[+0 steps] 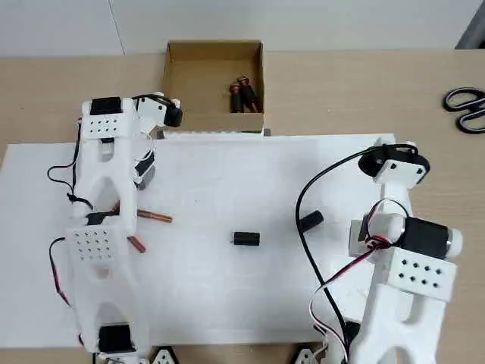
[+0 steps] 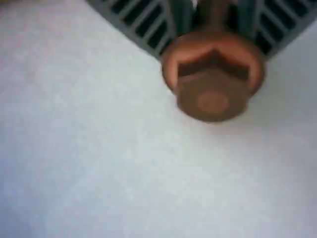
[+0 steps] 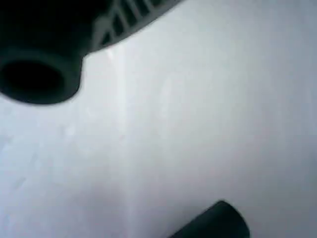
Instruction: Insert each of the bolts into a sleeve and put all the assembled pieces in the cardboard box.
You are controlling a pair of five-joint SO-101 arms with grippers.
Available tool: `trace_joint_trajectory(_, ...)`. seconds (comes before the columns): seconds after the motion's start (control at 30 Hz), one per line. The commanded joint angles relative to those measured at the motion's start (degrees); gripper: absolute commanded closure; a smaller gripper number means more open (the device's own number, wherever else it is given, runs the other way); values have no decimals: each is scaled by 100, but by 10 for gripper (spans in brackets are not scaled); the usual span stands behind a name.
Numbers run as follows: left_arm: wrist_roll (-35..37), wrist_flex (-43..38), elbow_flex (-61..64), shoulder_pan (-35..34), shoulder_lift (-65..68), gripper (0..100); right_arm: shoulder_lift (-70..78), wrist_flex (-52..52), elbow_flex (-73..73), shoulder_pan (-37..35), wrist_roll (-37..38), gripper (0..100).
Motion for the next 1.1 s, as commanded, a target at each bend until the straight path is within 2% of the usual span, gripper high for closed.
trace_joint_trajectory(0.0, 35, 35, -295, 35, -26, 994, -84, -110, -26, 22, -18, 995)
trace_joint_trajectory(0.13, 404, 53, -681, 18, -141, 994, -119, -75, -62, -171, -18, 995)
trace_joint_trajectory(0.27, 677, 53, -708, 79, -791, 994, -119, -75, -62, -611, -26, 995)
trace_joint_trajectory(0.37, 1160, 53, -699, 141, -1231, 994, -119, -92, -70, -804, -18, 995)
trace_joint_trajectory(0.63, 2057, 53, -699, 141, -1996, 994, -75, -110, -1196, -804, -53, 995)
trace_joint_trajectory(0.73, 2163, 53, -716, 149, -2303, 994, -75, -119, -1521, -804, -70, 995)
trace_joint_trajectory(0.83, 2189, 44, -743, 149, -2681, 994, -110, -127, -1793, -813, -457, 995)
trace_joint_trajectory(0.93, 2514, 44, -752, 167, -3068, 994, -110, -295, -2145, -822, -985, 995)
trace_joint_trajectory(1.07, 2919, -62, -752, 167, -3543, 994, -110, -857, -2312, -875, -1081, 996)
